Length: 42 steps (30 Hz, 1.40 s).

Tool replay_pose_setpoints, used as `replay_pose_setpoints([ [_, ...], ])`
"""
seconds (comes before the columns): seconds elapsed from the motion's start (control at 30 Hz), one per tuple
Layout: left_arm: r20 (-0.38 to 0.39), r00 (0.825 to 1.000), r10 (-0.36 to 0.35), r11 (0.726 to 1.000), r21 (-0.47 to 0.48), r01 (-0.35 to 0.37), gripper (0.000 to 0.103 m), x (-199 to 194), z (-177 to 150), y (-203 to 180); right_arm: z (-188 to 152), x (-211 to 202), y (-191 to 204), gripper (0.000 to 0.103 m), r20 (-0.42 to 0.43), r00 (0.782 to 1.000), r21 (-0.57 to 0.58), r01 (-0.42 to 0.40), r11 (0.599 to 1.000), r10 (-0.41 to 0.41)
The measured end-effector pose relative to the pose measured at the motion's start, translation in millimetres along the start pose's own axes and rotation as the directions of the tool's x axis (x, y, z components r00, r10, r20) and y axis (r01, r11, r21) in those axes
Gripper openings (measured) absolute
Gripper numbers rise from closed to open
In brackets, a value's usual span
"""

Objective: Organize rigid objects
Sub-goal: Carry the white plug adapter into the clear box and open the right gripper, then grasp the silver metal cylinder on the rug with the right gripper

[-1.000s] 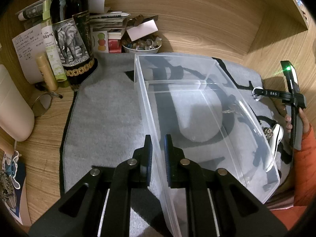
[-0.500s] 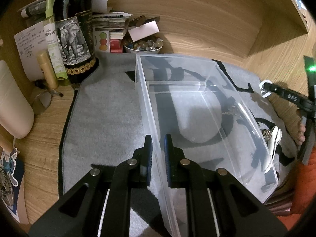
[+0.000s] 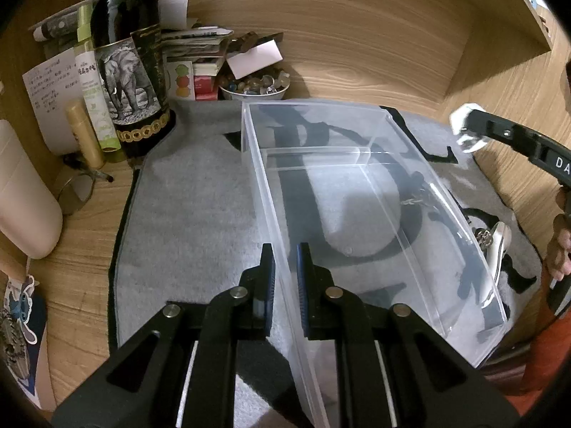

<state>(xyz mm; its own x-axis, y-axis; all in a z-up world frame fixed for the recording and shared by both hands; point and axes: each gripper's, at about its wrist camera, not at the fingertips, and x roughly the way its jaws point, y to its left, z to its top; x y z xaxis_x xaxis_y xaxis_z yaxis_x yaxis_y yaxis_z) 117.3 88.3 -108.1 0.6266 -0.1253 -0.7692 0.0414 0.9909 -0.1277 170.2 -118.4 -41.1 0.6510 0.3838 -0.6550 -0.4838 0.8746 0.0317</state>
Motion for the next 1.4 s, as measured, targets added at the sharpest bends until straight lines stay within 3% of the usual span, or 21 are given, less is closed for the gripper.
replay_pose_setpoints([
  [0.3,0.011,1.0,0.006,1.0,0.0,-0.006,0.012,0,-2,-1,3,37,31,0.028,-0.088,0.993,-0.046,-0.081,0.996,0.077],
  [0.83,0.013,1.0,-0.002,1.0,0.023,0.002,0.013,-1,-2,-1,10,84,57,0.028,-0.223,0.97,-0.109,-0.123,0.986,0.096],
  [0.9,0.012,1.0,-0.006,1.0,0.022,0.006,0.013,-1,-2,0,10,85,61,0.035,-0.233,0.967,-0.118,-0.129,0.985,0.099],
  [1.0,0.013,1.0,-0.006,1.0,0.024,0.006,0.013,0,-2,-1,10,77,66,0.048,-0.2,0.976,-0.148,-0.116,0.982,0.085],
  [1.4,0.011,1.0,-0.004,1.0,0.017,0.004,0.013,0,-1,-2,14,35,56,0.058,-0.085,0.996,-0.165,-0.041,0.986,0.027],
])
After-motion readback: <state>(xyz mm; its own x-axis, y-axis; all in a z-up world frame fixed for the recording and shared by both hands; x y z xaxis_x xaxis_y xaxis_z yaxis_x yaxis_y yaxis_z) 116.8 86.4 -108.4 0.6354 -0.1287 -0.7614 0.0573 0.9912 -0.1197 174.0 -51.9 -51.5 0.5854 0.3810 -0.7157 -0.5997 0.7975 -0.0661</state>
